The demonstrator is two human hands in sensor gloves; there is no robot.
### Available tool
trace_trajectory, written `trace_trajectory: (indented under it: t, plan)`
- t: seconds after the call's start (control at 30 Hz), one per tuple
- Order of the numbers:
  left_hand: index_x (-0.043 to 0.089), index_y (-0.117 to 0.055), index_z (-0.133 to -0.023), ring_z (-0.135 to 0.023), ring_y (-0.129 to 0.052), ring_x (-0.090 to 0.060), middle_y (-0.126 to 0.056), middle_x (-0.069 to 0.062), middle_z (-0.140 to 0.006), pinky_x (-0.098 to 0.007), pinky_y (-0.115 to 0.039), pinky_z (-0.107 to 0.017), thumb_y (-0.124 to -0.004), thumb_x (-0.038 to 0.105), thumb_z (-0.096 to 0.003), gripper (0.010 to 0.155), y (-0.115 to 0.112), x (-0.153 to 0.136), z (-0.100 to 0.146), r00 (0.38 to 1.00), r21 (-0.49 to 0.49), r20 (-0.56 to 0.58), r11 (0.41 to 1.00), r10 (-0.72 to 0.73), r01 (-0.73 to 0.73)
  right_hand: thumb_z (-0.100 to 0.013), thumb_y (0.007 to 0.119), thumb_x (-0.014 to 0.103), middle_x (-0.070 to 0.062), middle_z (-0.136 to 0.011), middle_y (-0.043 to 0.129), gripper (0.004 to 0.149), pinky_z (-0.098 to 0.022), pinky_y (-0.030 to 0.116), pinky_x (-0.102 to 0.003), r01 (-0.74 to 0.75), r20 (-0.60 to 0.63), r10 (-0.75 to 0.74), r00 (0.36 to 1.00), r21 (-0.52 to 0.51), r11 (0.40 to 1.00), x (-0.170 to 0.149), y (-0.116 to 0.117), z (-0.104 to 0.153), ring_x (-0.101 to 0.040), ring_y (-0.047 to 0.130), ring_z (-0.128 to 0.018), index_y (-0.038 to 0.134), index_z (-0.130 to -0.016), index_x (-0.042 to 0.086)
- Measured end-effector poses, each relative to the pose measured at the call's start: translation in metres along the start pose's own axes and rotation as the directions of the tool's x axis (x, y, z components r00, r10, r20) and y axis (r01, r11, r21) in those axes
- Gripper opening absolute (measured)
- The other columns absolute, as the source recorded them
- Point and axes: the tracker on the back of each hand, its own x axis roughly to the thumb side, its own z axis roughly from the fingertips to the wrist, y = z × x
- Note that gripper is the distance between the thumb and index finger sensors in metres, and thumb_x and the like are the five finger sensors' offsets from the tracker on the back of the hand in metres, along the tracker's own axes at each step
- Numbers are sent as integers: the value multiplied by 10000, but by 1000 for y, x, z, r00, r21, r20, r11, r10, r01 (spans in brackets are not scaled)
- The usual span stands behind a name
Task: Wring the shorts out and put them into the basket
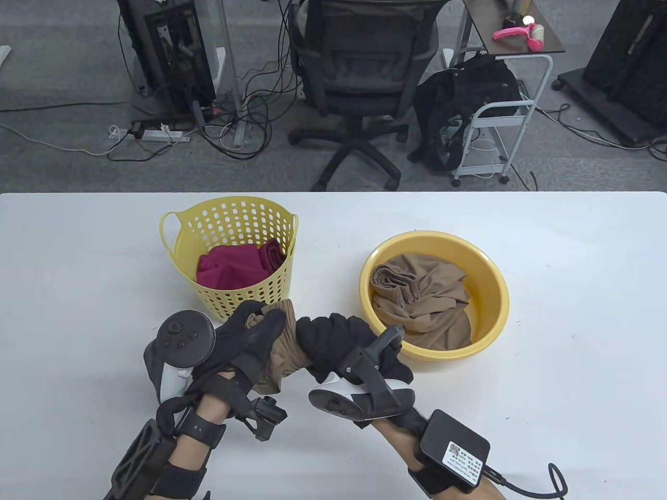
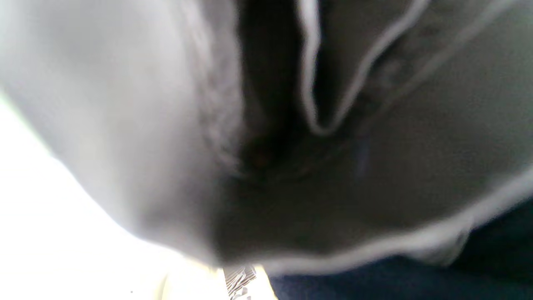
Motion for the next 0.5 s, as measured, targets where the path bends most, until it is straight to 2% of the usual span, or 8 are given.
trace_trajectory:
  t: [0.17,0.5]
  plan:
    - [47,-712,-906,-251,-1093,-286,-987,-247,-559,-475,-916,-209,-722,533,-633,557,-1,-2,-2,999,-23,-33,999,30,-31,-375,1018,429,-14,-602,903,679,-180,862,-254,-71,31,72,997,-24,997,3,-3,1,-120,949,-336,714,-844,44]
    - [49,-711,-904,-247,-1095,-285,-989,-246,-556,-475,-916,-208,-714,538,-634,558,-2,-1,-2,998,-34,-38,998,44,-45,-378,1016,434,-14,-603,903,678,-182,863,-254,-78,35,79,996,-28,997,3,-3,1,-118,950,-337,714,-845,46]
